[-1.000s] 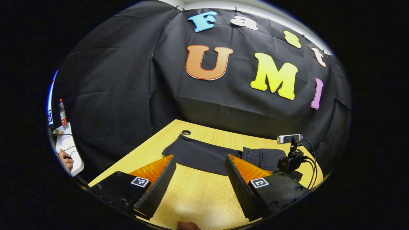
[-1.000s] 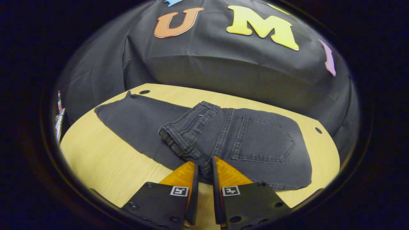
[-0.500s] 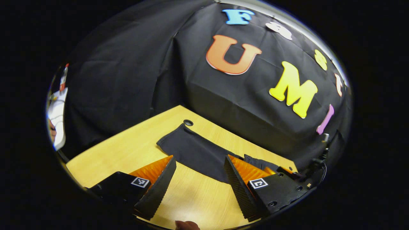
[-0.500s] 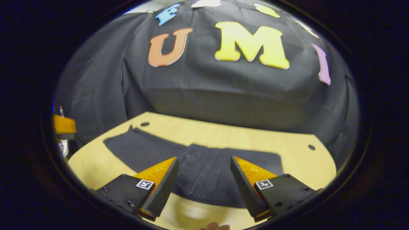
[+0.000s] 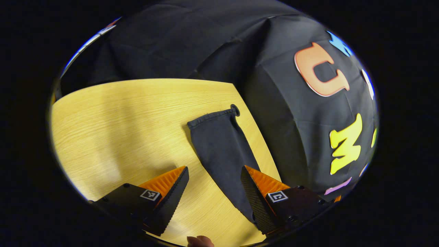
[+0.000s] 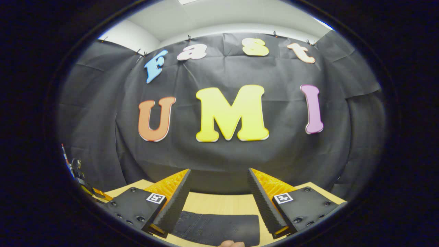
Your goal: Grasp the waist and the cuffs of the jeans and fold them to make the two legs overlap; first hold the waist and fold one-third of the jeans toward the cuffs, then hold the cuffs and fold the remaining one-third in the same direction to finish folding.
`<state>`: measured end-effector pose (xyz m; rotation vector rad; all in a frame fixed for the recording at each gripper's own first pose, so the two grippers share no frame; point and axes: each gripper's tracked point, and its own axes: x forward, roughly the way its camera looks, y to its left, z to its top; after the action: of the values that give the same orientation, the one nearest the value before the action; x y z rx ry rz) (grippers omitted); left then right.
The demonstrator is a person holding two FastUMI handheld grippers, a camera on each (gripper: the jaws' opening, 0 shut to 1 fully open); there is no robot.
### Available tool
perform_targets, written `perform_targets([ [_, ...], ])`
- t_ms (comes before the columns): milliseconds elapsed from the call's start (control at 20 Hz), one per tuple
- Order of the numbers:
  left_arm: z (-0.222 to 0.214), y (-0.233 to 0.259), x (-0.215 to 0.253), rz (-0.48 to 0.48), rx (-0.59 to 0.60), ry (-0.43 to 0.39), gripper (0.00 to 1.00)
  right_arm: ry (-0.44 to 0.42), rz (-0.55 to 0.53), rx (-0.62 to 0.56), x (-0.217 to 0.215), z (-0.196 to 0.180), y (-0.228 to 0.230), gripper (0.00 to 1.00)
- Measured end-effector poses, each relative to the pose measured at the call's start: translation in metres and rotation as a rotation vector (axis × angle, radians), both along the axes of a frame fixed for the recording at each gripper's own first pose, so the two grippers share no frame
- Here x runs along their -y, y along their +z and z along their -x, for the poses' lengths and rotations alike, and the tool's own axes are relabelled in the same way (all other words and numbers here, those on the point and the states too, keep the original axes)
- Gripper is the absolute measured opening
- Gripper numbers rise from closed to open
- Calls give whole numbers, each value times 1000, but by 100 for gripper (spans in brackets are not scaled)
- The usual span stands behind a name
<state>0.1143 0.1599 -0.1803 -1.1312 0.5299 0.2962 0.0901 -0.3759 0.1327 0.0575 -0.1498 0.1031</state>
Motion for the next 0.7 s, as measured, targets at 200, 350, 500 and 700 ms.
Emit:
perform_targets([
  [200, -20, -10, -15, 152, 7, 87, 98, -56, 7, 64, 33, 14, 42, 98],
  [350, -42, -12, -22, 188, 40, 114, 100, -101, 37, 82, 55, 15, 54, 98],
  [500, -62, -9, -33, 249, 86, 139, 98, -133, 35, 65, 66, 13, 52, 99],
  [700, -85, -6, -36, 314, 155, 139, 98, -167, 47, 55, 84, 16, 51, 98],
])
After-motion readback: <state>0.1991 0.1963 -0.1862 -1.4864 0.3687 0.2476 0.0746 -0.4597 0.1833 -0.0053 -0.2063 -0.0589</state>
